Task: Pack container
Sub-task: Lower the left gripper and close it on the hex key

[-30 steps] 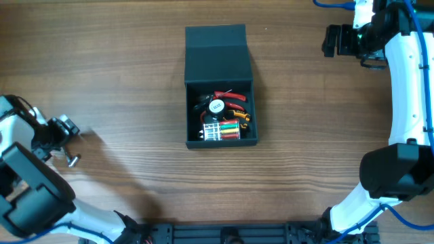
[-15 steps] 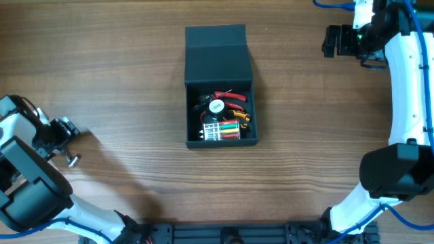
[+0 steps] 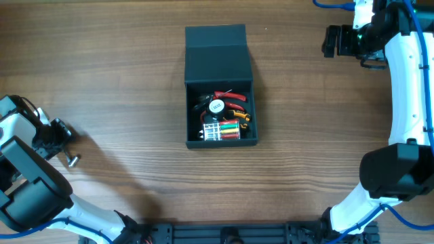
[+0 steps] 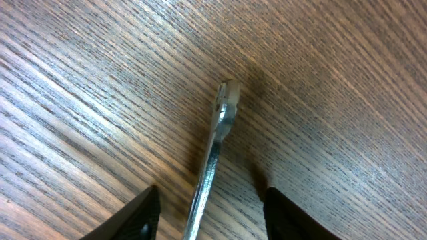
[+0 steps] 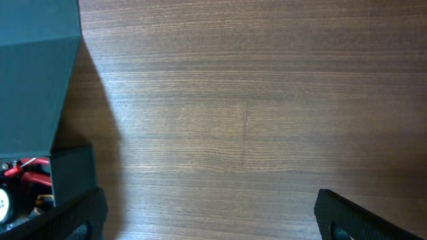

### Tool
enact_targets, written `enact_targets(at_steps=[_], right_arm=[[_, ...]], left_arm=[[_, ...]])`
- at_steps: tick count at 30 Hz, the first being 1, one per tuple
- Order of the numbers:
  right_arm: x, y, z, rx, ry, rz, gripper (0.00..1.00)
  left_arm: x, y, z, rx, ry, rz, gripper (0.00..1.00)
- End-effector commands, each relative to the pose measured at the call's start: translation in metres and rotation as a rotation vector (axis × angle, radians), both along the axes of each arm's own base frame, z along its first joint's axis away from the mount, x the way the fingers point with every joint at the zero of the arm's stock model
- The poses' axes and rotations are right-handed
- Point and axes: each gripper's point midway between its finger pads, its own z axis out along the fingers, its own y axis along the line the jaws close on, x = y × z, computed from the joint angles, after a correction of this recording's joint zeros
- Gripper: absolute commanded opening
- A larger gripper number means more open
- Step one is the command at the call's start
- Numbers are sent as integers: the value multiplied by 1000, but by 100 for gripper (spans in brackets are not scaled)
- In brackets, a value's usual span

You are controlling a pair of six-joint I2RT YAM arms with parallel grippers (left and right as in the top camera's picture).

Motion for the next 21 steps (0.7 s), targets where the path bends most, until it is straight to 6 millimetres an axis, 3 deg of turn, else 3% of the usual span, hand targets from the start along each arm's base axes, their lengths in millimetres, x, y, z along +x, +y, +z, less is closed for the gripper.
enact_targets(at_steps=[1, 9, 15, 19, 21], right_arm=[[-2, 2, 2, 13, -2, -1, 100], [-2, 2, 2, 13, -2, 0, 100], [-2, 2, 2, 13, -2, -1, 100], [-2, 2, 2, 13, -2, -1, 100], [-2, 2, 2, 13, -2, 0, 100]], left_arm=[[1, -10, -12, -60, 3, -10, 47], [1, -10, -12, -62, 1, -10, 38], [3, -12, -12, -73, -9, -11, 27], [3, -12, -12, -73, -9, -12, 12], [3, -12, -12, -73, -9, -12, 11]])
